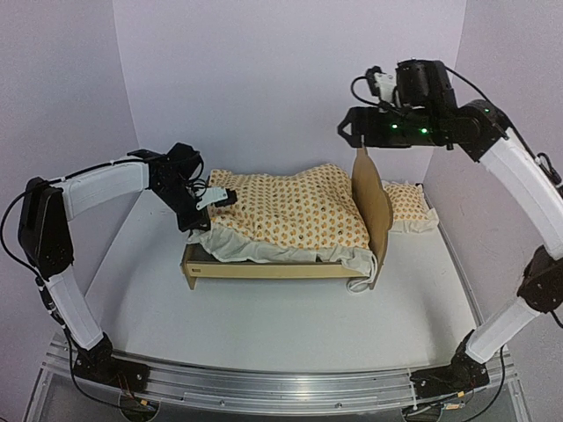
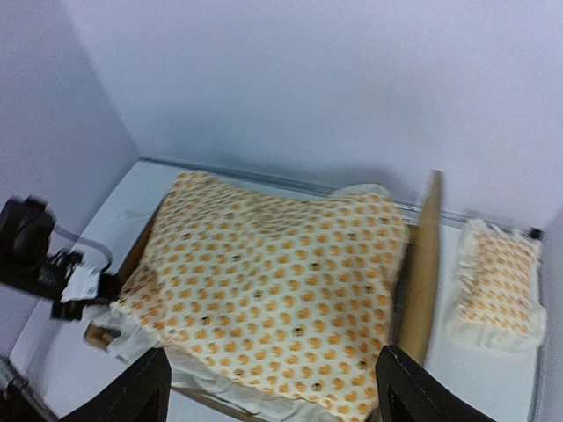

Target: Set up the pet bed

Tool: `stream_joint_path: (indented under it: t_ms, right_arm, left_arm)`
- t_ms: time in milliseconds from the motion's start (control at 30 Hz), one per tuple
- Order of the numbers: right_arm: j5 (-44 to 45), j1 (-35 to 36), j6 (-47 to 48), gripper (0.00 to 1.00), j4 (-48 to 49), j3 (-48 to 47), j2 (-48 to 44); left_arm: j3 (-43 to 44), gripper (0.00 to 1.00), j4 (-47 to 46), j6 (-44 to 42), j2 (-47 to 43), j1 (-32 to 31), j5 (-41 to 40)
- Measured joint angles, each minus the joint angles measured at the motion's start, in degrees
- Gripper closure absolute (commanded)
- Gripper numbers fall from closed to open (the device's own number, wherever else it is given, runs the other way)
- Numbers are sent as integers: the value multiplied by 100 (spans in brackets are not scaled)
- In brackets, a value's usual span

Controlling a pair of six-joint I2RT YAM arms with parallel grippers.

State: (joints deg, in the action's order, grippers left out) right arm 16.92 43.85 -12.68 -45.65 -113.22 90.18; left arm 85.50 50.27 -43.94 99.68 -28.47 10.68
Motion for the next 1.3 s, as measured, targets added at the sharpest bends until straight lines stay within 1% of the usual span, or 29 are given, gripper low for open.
stream_joint_path:
  t_ms: [100, 167, 267, 333, 400, 467, 500, 600, 633, 700, 733, 800, 967, 1167, 1200, 1233, 1300]
  right_arm:
    - [-972, 397, 350, 27, 385, -85, 502]
    - [-1661, 619, 401, 29, 949, 220, 758]
    - [-2536, 893, 302, 39, 2101, 1121, 1047]
    - [-2849, 1041, 197, 37, 2858, 1715, 1221]
    - [-2805, 1184, 114, 34, 3408, 2081, 1446]
    - [-2591, 1310, 40, 36, 3811, 2094, 1854]
    - [-2522, 1342, 1, 38, 3954, 2026, 2046]
    - [-2417, 1393, -200, 48, 4286, 1626, 2689]
    - [-2401, 1395, -265, 53, 4397, 1519, 2861]
    - [-2306, 1395, -444, 69, 4615, 1414, 3119]
    - [-2239, 1394, -516, 71, 4685, 1393, 3217]
    - [-2076, 1387, -614, 71, 4782, 1309, 3434]
    - [-1522, 1318, -963, 66, 4893, 976, 3966]
    - [-1065, 1166, -1051, 64, 4967, 249, 4589]
    - [-985, 1155, -1060, 67, 4984, 206, 4633]
    - [-906, 1149, -1062, 73, 4999, 173, 4664]
    - [-814, 1147, -1051, 88, 5007, 95, 4722]
  left_arm:
    - [740, 100, 243, 174, -20, 0, 185]
    - [1094, 100, 349, 284, -29, 0, 304]
    - [1459, 100, 491, 507, -39, 0, 491]
    - [1633, 100, 614, 672, -36, 0, 602]
    - [1802, 100, 713, 807, -24, 0, 703]
    - [1880, 100, 736, 922, -24, 0, 807]
    - [1885, 100, 738, 960, -24, 0, 851]
    - [1886, 100, 741, 1083, -3, 0, 915]
    - [1886, 100, 738, 1117, 3, 0, 927]
    - [1886, 100, 735, 1175, 4, 0, 952]
    - [1886, 100, 731, 1215, 4, 0, 968]
    - [1889, 100, 722, 1276, 5, 0, 982]
    - [1916, 100, 676, 1422, 42, 0, 1060]
    - [1917, 100, 656, 1477, 108, 0, 1124]
    - [1917, 100, 638, 1495, 112, 0, 1128]
    - [1917, 100, 621, 1505, 117, 0, 1132]
    - [1917, 100, 603, 1529, 127, 1, 1142]
